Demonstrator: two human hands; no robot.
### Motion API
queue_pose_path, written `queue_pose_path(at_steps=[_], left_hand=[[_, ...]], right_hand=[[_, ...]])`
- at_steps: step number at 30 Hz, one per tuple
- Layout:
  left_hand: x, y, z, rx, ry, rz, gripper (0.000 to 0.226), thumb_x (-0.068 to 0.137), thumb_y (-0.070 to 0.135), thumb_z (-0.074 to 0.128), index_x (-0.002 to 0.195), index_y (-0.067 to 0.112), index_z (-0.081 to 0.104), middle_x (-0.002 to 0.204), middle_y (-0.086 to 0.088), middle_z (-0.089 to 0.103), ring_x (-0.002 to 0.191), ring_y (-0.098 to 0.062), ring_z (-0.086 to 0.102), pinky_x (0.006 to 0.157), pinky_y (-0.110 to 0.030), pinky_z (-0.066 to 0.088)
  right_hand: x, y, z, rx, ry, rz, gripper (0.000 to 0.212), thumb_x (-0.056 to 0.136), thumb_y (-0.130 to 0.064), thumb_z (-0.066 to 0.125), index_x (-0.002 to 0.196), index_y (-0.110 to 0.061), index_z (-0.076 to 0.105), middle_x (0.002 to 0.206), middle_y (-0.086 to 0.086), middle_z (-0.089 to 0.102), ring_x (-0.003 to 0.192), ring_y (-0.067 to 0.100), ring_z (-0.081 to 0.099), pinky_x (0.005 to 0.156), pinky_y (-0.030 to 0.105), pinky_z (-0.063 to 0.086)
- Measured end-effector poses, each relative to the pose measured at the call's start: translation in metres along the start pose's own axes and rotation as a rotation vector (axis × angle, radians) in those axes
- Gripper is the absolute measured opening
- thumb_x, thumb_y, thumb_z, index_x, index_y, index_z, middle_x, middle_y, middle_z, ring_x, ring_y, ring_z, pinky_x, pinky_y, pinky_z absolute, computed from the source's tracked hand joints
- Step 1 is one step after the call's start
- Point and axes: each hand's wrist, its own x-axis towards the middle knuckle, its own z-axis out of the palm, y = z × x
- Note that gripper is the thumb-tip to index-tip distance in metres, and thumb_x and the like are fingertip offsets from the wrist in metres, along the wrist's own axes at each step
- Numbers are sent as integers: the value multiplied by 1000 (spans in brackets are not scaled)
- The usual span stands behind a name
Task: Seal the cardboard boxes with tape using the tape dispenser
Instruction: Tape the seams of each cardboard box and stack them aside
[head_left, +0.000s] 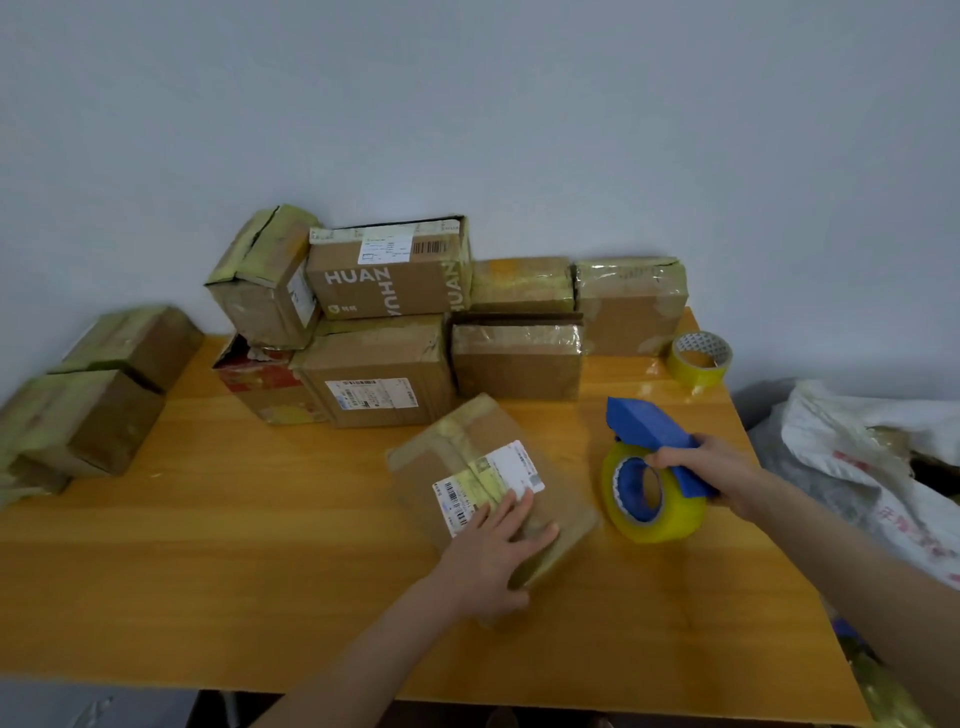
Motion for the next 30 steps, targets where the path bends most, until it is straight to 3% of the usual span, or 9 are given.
queue_pose_path(at_steps=[6,9,16,23,25,26,28,30], left_hand=[[15,-9,-17,91,20,165,80,91,25,59,151,42,8,159,7,-14,144,-14,-16,116,-44,-14],[23,-17,-22,70,122,65,78,93,14,53,148,51,11,159,6,-12,147,-17,-10,119,-53,-4],[33,-16,-22,33,179,-43,73,98,11,44,146,53,9,160,3,-12,148,-18,-7,119,-50,-5],[31,-11,-20,-65,166,-76,78,92,13,55,146,51,16,160,6,-8,148,-16,-4,120,-49,-2],[28,-4,-30,-281,275,-122,68,92,20,58,147,44,27,160,8,8,147,-12,12,119,-39,12],[27,0,-37,-474,384,-175,60,93,21,57,145,39,33,157,9,21,141,-8,25,114,-27,24],[26,4,-57,-879,570,-295,50,95,18,56,142,29,43,146,9,43,121,1,45,88,-4,40],[23,4,-71,-1187,637,-355,43,96,18,56,138,24,49,136,6,55,110,0,52,70,-6,45]], right_hand=[[-8,-20,-21,-50,104,-169,59,73,-15,82,123,-9,51,107,8,59,86,22,59,65,32,46],[-14,-25,-23,-95,120,-218,62,71,-15,84,123,-11,50,103,3,59,85,18,60,62,28,46],[-22,-23,-32,-209,122,-272,66,67,-21,87,120,-15,50,106,2,60,91,19,62,71,31,49],[-44,-39,-39,-360,47,-312,57,70,-16,83,118,-12,51,104,4,59,88,18,62,66,28,48],[-55,-44,-40,-412,51,-366,52,70,-17,84,111,-16,53,103,4,60,88,19,62,71,31,51],[-61,-46,-41,-427,49,-401,50,69,-18,84,109,-19,54,102,3,61,88,19,63,75,33,52],[-74,-54,-44,-419,34,-461,49,68,-21,86,108,-23,57,102,-1,63,89,17,65,78,33,53],[-85,-61,-43,-420,13,-494,52,67,-24,88,109,-26,56,102,-3,63,88,14,65,73,28,53]])
